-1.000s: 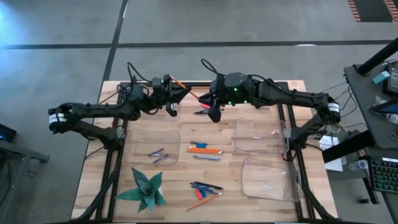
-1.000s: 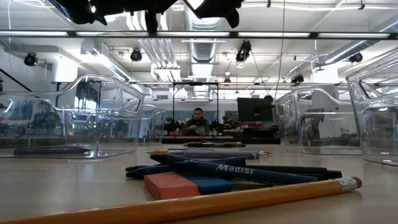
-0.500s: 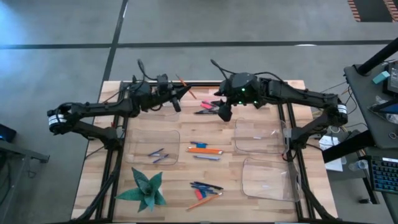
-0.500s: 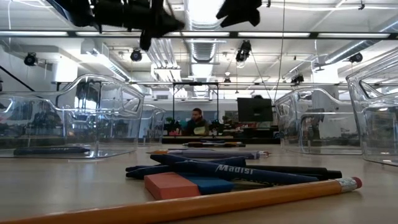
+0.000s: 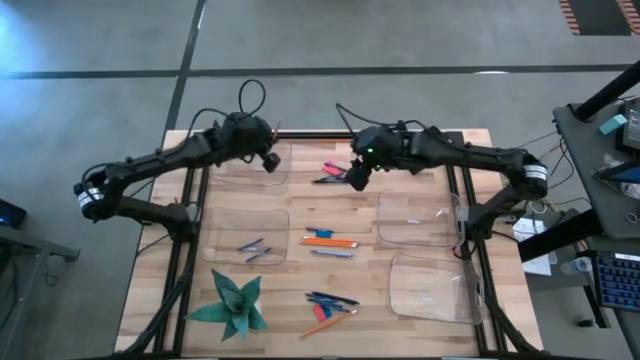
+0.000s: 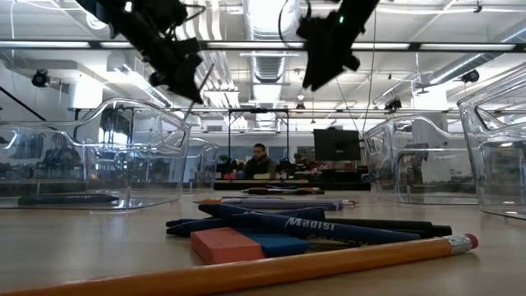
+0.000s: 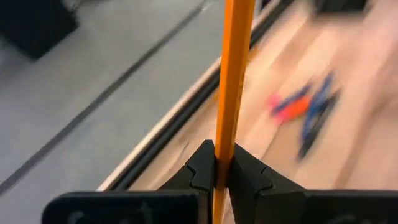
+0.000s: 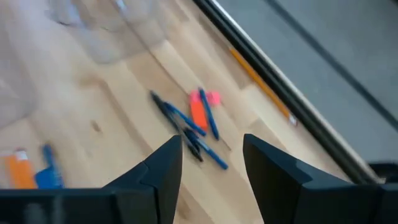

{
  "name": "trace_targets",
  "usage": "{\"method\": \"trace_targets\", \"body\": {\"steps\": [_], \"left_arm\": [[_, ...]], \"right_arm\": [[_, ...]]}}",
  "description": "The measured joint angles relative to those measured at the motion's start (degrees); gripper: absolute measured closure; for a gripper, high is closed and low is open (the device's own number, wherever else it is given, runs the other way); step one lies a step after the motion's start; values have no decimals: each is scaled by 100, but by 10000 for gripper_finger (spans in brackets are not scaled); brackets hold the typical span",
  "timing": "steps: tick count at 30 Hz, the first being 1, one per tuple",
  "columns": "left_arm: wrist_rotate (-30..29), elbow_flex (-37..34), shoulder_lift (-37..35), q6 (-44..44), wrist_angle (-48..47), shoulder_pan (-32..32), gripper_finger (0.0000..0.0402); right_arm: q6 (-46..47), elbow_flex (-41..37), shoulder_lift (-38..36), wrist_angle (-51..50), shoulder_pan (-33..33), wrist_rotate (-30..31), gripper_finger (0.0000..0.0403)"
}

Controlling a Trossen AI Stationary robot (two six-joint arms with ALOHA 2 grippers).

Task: Sort crayons/erasers/pens/pencils in bins
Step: Put the pencil into the top left transparent bin

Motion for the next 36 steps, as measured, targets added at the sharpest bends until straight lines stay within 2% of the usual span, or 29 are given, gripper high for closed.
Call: {"method": "trace_targets", "body": {"steps": [3,10,15,20,25,36], "left_arm": [[-222,-46,9,238,-430,93,394],[-422,-544,9,288,-417,172,394],[-673,-1019,9,571,-361,416,394],[-655,-1227,12,574,-330,725,394],[-383,-1234,146,584,-266,881,394],[-19,-1139,1151,949,-225,905,391]], "right_arm": [[129,-121,324,344,-157,18,247],[-222,-132,1168,1267,-318,-3,250],[-484,-72,1717,1424,-473,-3,255],[-533,42,2076,1445,-627,-55,260],[-665,100,2276,1436,-758,-220,266],[-821,144,2322,1441,-831,-363,268]]}}
